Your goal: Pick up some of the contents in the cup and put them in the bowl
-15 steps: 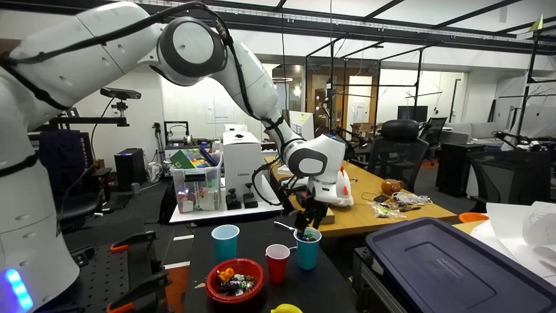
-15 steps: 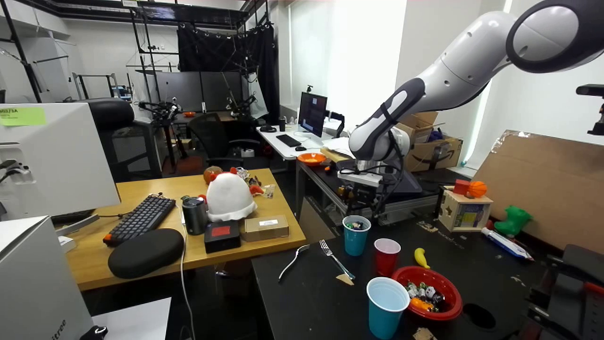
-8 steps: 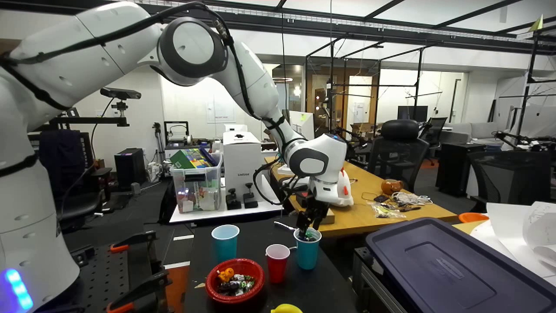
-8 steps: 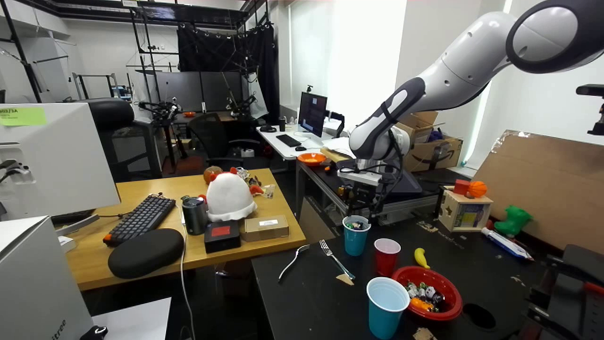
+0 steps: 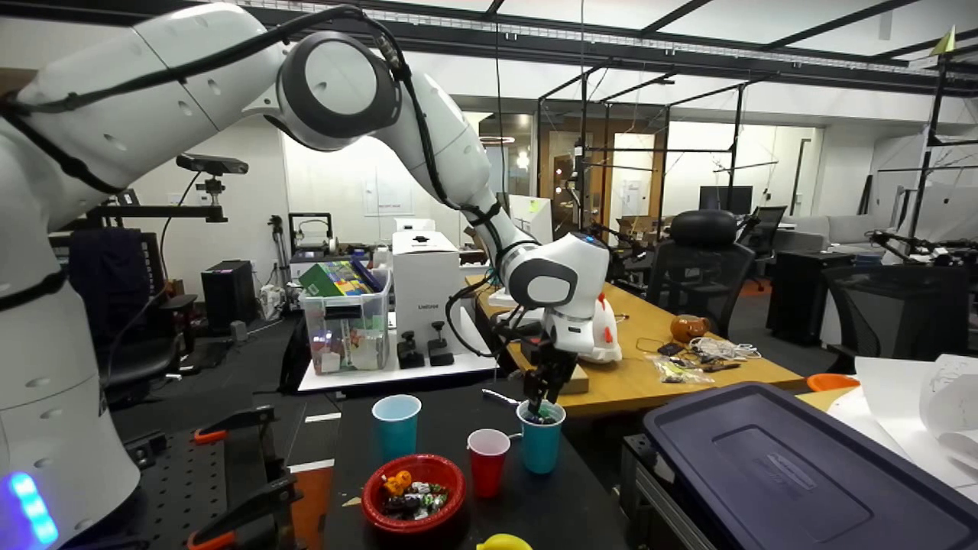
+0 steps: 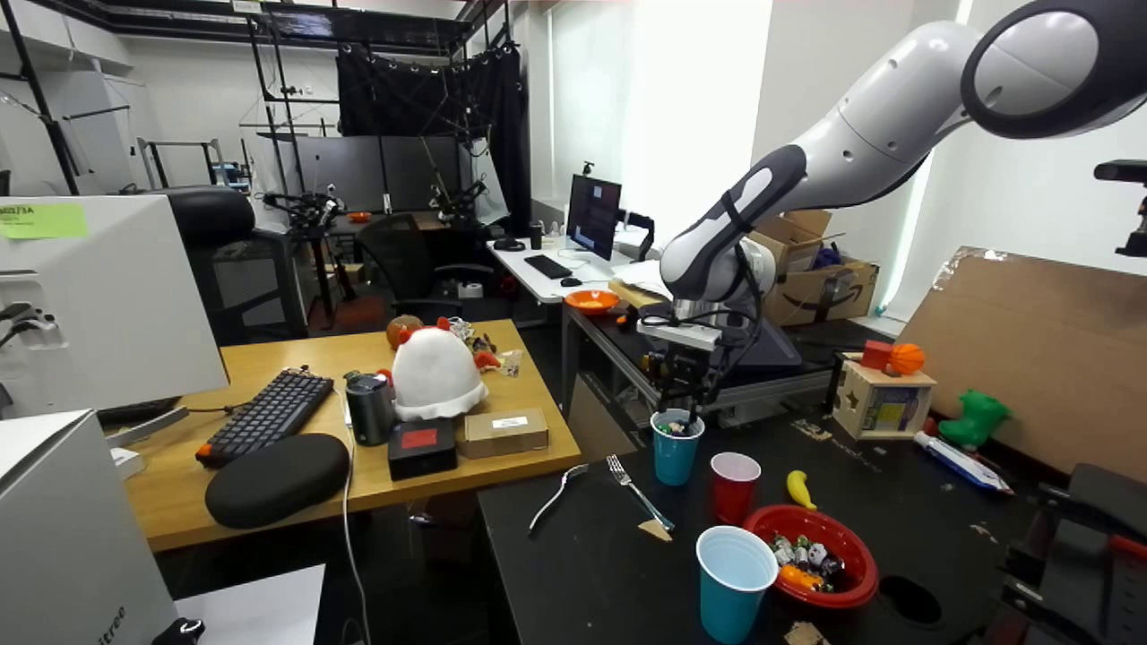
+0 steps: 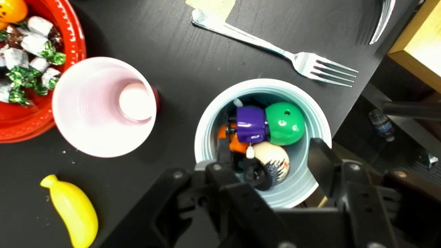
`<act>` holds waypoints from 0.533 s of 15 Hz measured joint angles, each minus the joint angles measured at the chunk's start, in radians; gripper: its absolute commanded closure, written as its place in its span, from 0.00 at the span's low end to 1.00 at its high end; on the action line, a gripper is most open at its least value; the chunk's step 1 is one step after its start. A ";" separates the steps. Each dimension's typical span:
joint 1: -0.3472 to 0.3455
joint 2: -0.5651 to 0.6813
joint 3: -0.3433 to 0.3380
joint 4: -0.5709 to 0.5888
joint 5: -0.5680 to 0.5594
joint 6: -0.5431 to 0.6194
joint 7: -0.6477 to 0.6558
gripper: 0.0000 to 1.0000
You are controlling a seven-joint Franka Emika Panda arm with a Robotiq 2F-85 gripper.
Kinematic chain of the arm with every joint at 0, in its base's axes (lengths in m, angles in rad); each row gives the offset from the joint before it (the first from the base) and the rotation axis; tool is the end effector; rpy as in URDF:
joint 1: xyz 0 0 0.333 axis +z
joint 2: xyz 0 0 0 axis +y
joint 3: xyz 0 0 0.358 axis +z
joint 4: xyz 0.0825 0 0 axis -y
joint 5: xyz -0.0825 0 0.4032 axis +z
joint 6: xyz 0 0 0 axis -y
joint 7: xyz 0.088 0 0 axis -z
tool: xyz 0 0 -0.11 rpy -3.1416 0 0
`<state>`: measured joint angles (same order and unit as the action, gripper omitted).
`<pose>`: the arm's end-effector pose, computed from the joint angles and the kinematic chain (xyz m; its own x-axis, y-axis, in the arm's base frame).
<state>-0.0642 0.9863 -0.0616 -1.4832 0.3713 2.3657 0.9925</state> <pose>0.7325 -0.0800 0.0804 0.1923 -0.9576 -0.2144 -0.9803 -0.1975 0.0029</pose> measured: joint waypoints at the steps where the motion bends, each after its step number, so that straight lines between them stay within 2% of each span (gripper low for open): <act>1: -0.001 0.000 0.000 0.000 0.000 0.000 0.000 0.37; 3: -0.002 0.001 0.001 0.000 0.000 0.000 0.000 0.42; 7: -0.005 0.003 0.002 0.000 0.000 0.000 0.000 0.44; 8: -0.005 0.003 0.002 0.000 0.000 0.000 0.000 0.42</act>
<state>-0.0691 0.9894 -0.0596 -1.4831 0.3714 2.3657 0.9924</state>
